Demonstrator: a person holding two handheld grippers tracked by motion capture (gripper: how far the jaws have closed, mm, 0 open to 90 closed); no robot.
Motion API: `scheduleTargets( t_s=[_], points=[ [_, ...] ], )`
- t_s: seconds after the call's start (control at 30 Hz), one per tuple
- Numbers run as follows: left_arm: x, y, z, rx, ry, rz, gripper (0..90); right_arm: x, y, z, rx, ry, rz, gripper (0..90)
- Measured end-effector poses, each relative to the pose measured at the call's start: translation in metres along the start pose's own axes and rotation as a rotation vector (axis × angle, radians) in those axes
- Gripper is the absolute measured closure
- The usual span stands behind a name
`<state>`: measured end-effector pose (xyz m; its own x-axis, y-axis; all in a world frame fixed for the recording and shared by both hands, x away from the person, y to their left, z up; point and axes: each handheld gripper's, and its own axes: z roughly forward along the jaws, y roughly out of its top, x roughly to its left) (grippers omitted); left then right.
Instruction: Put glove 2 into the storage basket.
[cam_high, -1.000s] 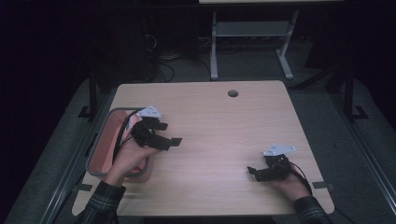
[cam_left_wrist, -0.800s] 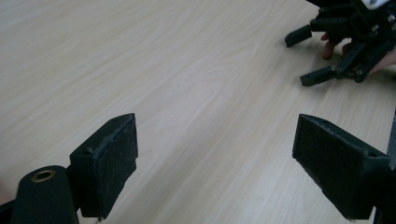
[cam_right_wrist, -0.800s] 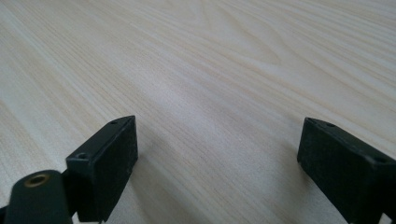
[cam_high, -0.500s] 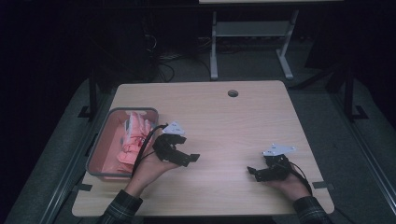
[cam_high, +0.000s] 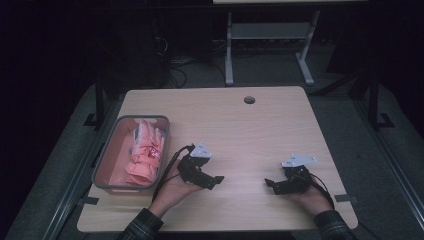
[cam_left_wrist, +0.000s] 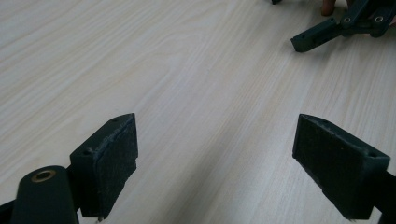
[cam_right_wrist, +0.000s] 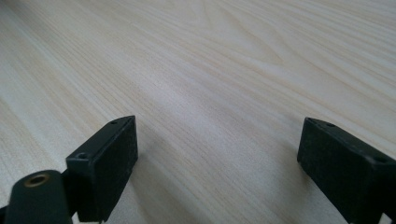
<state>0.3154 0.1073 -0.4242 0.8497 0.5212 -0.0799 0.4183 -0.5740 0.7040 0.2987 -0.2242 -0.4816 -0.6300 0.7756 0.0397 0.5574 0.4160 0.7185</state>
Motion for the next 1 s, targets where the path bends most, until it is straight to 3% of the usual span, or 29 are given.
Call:
scheduleTargets(
  t_s=[0.17,0.77,0.93,1.0],
  points=[
    [-0.004,-0.003,0.009,-0.01,0.006,0.003,13.5,0.0,0.0,0.0,0.0,0.001,0.0,11.6],
    [-0.017,-0.022,0.05,0.032,0.024,0.057,12.9,0.0,0.0,0.0,0.0,0.004,-0.006,11.6],
    [-0.018,-0.023,0.051,0.022,0.029,0.073,12.2,0.0,0.0,0.0,0.0,0.005,-0.006,11.6],
    [-0.018,-0.028,0.052,-0.015,0.029,0.077,12.1,0.0,0.0,0.0,-0.001,0.005,-0.008,11.6]
  ],
)
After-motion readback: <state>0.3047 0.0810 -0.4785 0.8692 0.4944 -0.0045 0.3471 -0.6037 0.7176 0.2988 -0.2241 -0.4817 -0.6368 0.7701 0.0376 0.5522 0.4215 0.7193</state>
